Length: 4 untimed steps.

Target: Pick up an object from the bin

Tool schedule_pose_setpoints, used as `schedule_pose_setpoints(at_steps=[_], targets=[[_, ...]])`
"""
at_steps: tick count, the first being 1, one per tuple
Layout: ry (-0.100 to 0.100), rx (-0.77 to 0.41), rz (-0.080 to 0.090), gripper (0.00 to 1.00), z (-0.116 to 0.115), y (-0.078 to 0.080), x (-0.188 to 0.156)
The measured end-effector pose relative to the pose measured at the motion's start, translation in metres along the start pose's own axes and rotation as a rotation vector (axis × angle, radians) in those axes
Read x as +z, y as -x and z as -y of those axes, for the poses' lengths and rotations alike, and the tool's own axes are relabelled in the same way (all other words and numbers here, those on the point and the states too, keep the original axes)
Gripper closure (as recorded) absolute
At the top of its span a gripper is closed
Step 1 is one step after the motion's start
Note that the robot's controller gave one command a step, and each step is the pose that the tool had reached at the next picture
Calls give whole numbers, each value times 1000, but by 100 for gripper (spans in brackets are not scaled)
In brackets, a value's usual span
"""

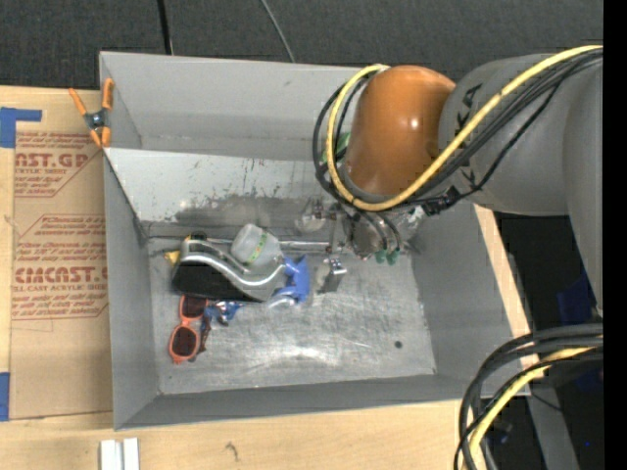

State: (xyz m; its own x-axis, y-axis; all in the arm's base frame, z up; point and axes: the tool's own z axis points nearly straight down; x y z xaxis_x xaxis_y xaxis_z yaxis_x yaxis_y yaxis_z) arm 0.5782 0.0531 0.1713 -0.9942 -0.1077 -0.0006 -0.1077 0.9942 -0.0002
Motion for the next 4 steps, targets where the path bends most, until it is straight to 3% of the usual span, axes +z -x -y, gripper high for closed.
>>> schedule_pose_setpoints(at_steps=[1, 2, 3, 4], targets=[[1, -11, 2, 0, -9, 3, 3], [2, -8, -2, 0, -9, -1, 53], [-3, -63, 21, 100, -15, 4, 93], [-3, -63, 21, 100, -15, 3, 93]])
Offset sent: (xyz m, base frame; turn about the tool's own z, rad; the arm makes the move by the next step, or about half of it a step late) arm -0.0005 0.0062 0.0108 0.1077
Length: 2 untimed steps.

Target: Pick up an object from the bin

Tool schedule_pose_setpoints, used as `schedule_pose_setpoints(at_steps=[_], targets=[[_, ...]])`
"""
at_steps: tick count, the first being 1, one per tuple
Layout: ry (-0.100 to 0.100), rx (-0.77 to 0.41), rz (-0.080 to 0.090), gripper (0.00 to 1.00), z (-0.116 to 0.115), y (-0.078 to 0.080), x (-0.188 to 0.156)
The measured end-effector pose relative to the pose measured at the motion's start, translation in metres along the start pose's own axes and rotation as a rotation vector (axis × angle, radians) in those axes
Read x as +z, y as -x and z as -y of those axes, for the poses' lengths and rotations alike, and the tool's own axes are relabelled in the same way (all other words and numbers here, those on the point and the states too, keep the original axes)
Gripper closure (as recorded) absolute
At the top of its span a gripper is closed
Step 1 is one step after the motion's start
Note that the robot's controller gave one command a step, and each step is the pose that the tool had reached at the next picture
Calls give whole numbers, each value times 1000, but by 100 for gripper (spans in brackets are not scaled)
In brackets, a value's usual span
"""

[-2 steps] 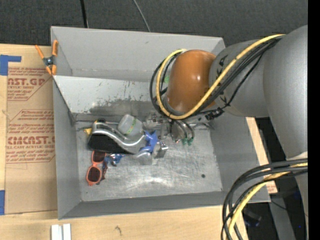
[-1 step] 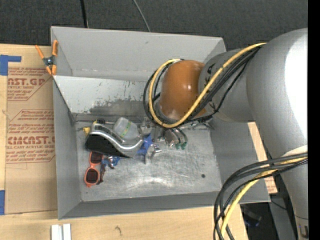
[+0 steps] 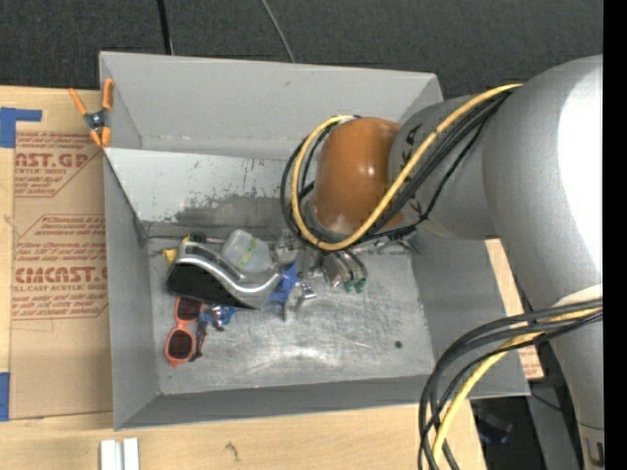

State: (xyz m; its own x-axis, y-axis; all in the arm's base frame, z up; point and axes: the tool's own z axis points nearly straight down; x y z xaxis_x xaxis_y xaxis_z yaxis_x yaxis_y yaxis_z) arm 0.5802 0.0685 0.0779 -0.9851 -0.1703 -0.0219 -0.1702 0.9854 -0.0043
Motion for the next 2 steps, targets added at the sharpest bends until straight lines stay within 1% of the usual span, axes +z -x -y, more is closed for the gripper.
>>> schedule_pose_setpoints(at_steps=[1, 2], targets=[[2, -10, -23, 100, -12, -7, -38], [4, -10, -24, 100, -16, -10, -103]])
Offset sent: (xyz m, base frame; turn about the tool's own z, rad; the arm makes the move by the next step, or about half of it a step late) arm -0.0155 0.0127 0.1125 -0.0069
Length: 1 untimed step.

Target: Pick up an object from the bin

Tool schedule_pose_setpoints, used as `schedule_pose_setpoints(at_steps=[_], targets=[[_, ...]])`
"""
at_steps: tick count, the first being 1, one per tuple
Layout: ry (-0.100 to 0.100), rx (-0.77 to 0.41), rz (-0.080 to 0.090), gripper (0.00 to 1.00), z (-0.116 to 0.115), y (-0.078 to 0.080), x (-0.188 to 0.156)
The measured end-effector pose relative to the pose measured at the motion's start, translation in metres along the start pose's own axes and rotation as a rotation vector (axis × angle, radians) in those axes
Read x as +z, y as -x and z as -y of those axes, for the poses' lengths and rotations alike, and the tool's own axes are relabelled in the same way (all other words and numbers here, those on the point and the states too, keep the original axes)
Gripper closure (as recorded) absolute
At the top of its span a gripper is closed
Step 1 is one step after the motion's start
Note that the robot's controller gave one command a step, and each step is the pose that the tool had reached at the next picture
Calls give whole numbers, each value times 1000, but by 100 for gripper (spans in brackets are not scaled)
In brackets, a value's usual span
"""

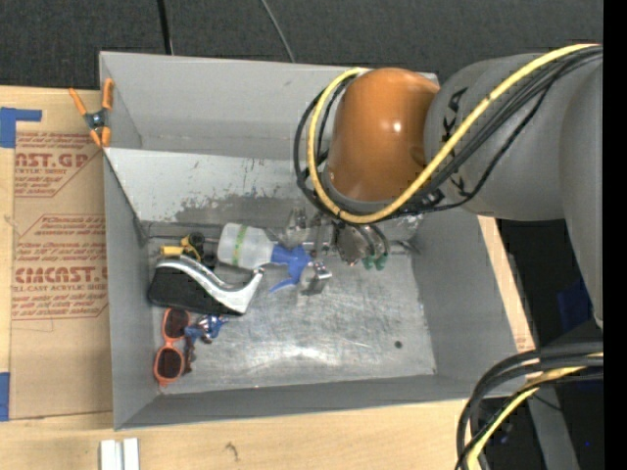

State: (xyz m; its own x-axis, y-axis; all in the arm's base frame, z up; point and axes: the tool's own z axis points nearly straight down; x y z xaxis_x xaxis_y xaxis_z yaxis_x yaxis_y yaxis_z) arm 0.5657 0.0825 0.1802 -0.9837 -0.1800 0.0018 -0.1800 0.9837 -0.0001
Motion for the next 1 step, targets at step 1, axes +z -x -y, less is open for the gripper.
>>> schedule_pose_setpoints(at_steps=[1], targets=[[0, -2, 4, 100, 1, 3, -33]])
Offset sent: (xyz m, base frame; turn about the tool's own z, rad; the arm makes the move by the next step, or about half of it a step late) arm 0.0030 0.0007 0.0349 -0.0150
